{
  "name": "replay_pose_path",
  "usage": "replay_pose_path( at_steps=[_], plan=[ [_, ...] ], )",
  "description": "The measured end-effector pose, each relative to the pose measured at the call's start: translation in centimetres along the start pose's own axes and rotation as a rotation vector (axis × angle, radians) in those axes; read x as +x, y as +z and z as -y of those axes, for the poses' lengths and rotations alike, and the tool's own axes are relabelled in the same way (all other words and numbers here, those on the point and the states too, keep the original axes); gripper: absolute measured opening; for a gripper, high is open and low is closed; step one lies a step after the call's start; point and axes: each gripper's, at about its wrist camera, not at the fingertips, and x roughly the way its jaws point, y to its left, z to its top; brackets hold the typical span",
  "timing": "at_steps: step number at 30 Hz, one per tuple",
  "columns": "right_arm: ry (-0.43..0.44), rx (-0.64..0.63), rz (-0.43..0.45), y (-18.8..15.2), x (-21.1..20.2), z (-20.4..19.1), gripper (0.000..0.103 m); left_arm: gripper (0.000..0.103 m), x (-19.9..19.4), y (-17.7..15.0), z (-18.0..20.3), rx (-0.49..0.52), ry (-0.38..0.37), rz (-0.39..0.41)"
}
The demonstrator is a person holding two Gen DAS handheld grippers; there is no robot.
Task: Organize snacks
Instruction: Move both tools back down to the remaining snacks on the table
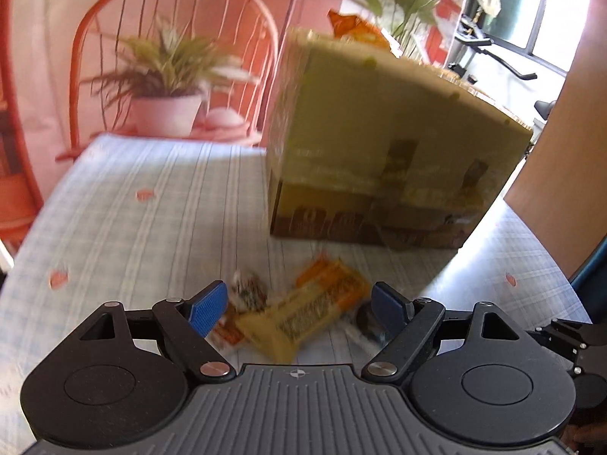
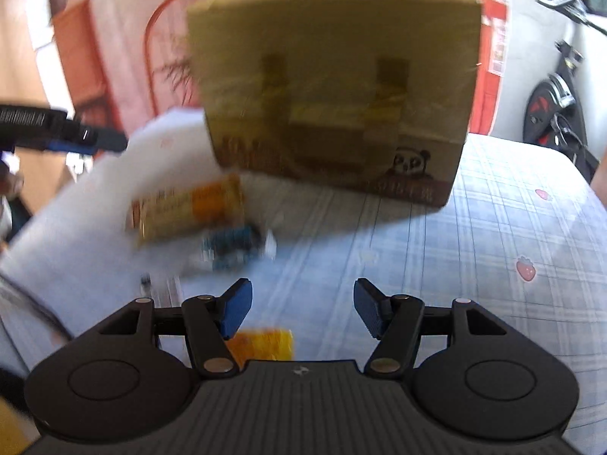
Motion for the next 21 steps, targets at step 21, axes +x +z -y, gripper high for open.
replay_pose_path(
  at_steps=[21],
  plan=[
    [0.070, -0.241, -0.026, -0.4, 4.0, -2.7, 0.065, 0.084, 0.6, -2.7, -0.8, -0.091, 0.034, -0.063]
  ],
)
